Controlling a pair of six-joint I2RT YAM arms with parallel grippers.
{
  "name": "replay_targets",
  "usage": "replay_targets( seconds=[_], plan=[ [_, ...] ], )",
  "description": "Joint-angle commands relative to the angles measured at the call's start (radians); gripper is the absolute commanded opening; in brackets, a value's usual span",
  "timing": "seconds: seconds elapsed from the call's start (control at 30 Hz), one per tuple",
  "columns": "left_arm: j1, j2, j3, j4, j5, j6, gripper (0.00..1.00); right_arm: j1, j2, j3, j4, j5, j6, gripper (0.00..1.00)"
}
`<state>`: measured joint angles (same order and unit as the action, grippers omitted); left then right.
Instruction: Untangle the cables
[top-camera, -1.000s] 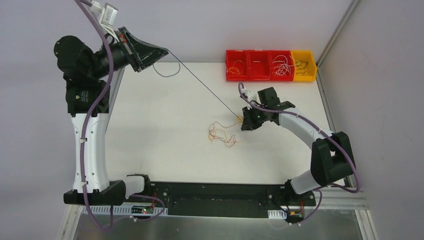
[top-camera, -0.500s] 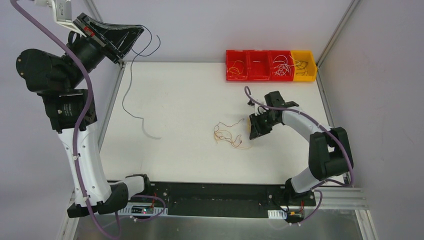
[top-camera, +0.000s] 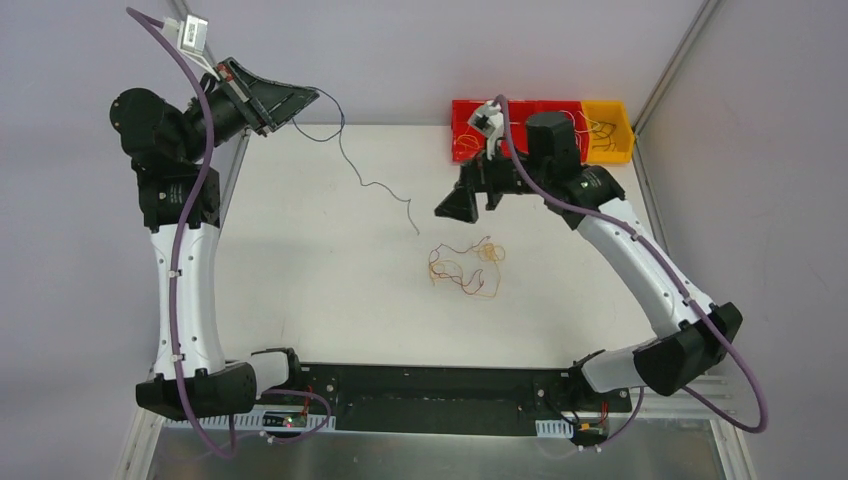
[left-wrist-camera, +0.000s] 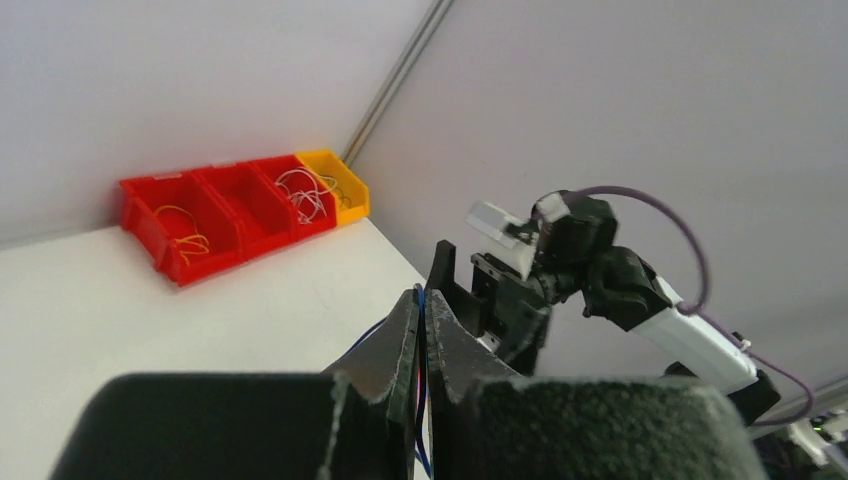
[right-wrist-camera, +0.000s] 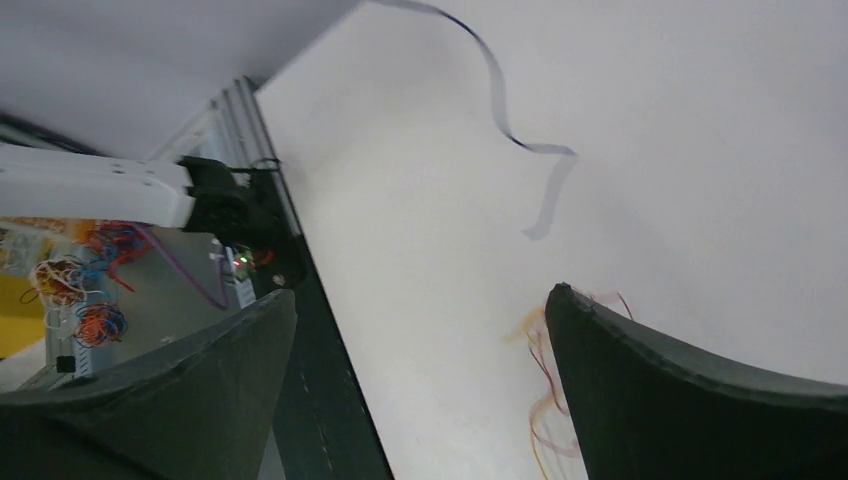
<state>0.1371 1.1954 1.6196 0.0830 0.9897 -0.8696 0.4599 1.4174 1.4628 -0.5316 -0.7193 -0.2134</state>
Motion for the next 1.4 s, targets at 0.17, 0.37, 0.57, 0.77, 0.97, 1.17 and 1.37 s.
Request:
replay_targets(
  seconds=[0.17,0.37,0.57,0.77,0.97,1.17,1.37],
  plan=[
    [-0.148,-0.001,-0.067,0.237,0.024,-0.155,0.00,0.294,0.119,0.230,0.379,0.138,0.206,0.99],
    [-0.200,0.010,-0.054,0.255,0.009,-0.160,0.00,0.381,0.262,0.311,0.504,0.108,0.350,0.99],
    [-0.199,0.003,-0.035,0.259,-0.002,-0.170,0.00,0.435,0.299,0.299,0.579,0.131,0.370,0.63],
    [-0.097,-0.045,-0.033,0.104,-0.068,-0.057,0.00,0.412,0.186,0.166,0.579,0.168,0.374,0.00],
    [-0.035,-0.077,-0.126,0.119,-0.035,-0.072,0.00,0.379,0.091,0.121,0.501,0.167,0.308,0.24],
    [-0.036,-0.057,-0.131,0.235,-0.042,-0.182,0.00,0.389,0.127,0.151,0.526,0.269,0.322,0.99],
    [-0.041,-0.047,-0.138,0.276,-0.069,-0.234,0.00,0.425,0.273,0.279,0.618,0.324,0.362,0.99]
  ],
)
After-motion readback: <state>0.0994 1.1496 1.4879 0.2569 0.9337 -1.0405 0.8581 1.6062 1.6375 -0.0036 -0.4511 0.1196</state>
